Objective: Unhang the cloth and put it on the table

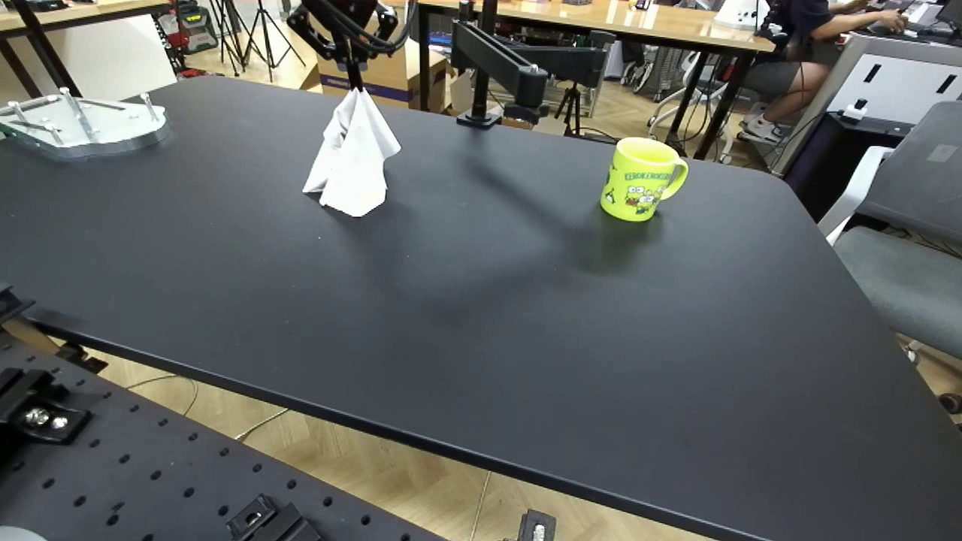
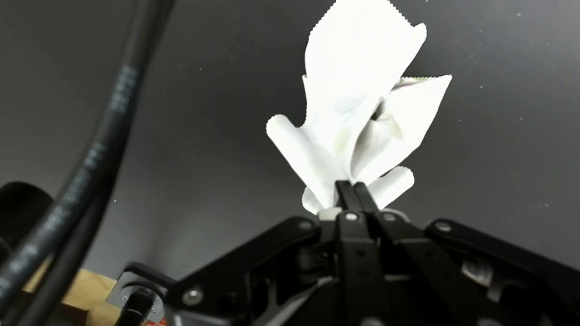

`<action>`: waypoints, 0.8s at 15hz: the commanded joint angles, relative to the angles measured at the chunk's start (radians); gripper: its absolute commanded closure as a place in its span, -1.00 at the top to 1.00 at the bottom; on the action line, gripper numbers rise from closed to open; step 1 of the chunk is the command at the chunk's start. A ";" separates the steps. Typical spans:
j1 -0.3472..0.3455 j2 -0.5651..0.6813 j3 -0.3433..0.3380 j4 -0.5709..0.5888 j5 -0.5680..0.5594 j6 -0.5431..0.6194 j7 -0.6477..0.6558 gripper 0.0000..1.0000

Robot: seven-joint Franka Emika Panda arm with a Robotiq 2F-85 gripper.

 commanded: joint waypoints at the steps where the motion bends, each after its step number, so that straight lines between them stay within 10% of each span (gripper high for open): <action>1: 0.032 0.045 -0.034 -0.008 -0.149 0.067 0.198 -0.48; 12: 0.106 -0.030 -0.040 -0.006 -0.225 -0.131 0.506 0.87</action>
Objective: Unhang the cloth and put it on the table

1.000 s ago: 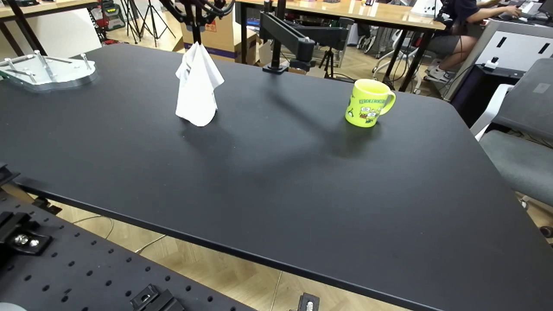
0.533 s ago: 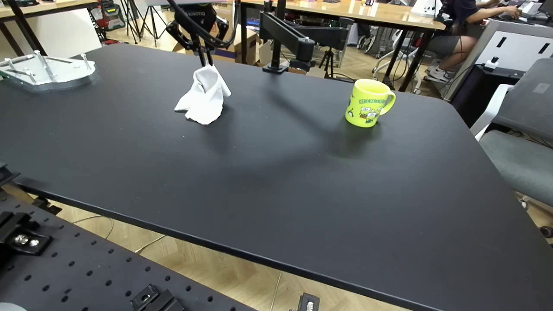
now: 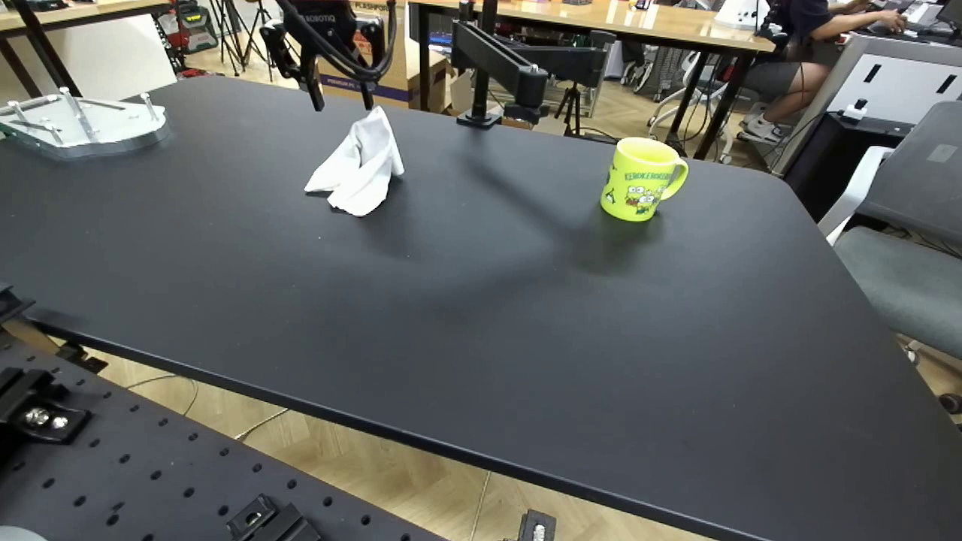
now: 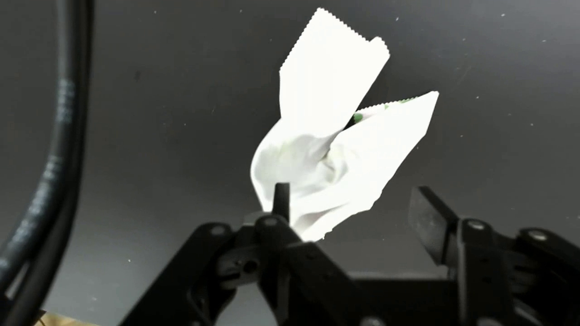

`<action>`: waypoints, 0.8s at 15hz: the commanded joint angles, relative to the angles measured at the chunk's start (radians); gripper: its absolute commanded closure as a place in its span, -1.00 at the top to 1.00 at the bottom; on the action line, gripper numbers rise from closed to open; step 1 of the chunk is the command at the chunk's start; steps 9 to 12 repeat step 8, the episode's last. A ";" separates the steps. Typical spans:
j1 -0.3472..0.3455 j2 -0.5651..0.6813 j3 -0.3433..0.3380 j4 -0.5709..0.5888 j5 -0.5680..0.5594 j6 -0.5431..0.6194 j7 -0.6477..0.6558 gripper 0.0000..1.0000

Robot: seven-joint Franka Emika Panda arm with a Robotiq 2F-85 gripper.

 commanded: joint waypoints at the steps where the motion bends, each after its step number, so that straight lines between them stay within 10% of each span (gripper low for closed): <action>1: 0.030 -0.080 0.006 -0.007 -0.025 -0.118 0.127 0.98; 12: -0.007 -0.216 0.057 -0.040 0.056 -0.189 0.108 1.00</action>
